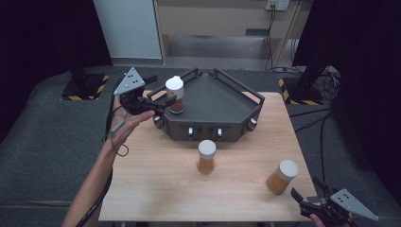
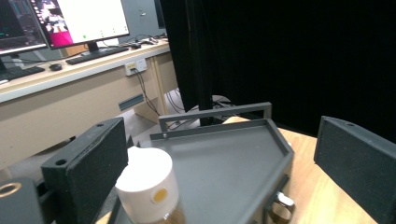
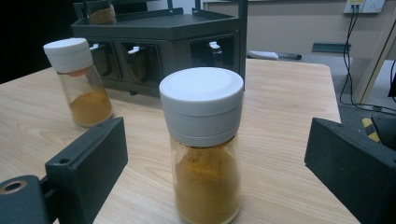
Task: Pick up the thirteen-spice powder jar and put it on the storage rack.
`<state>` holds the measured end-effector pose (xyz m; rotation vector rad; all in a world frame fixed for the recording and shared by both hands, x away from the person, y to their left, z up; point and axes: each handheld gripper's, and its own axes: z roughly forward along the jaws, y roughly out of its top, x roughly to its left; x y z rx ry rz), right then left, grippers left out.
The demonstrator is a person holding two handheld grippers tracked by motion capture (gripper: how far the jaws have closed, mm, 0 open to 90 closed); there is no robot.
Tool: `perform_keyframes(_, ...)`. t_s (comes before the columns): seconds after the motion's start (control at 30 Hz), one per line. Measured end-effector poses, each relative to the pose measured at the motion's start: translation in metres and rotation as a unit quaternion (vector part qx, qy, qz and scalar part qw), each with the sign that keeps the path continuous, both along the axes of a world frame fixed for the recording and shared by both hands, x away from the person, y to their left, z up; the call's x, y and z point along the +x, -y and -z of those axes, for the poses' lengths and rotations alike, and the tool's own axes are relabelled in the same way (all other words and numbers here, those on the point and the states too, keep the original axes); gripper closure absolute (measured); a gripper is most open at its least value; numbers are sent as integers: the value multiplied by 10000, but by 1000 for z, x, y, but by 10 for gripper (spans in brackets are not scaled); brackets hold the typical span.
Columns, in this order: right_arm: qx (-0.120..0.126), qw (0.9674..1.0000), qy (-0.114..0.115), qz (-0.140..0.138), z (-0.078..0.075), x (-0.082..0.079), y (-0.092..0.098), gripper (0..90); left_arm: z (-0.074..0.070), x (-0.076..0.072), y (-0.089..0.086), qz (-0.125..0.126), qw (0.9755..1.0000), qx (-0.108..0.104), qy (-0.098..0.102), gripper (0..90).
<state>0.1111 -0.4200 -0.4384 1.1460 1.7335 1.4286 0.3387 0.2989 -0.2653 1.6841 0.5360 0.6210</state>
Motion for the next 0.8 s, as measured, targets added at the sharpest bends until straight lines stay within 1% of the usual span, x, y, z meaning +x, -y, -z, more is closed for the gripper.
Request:
perform_keyframes(0.1,7,10000,-5,-7,0,0,0,57,2,-8,-3,30,10000,84,-6,16)
perform_keyframes(0.23,-5,10000,20,-25,0,0,0,52,13,-21,-10,58,10000,-59,-14,15)
perform_keyframes(0.37,-3,10000,12,-53,0,1,1,42,19,-34,-11,14,9999,98,21,15)
perform_keyframes(0.47,-11,10000,0,-70,0,1,0,37,27,-43,-14,-5,10000,96,21,16)
perform_keyframes(0.53,-25,10000,3,-78,0,1,0,35,33,-48,-16,-18,10000,90,8,16)
perform_keyframes(0.67,-32,10000,10,-90,0,1,0,35,47,-56,-20,32,9999,44,-125,16)
perform_keyframes(0.73,-38,9999,8,-93,0,1,0,36,54,-61,-21,31,9999,93,-124,16)
perform_keyframes(0.8,-44,9999,8,-97,0,1,0,36,62,-65,-22,47,9999,58,-151,16)
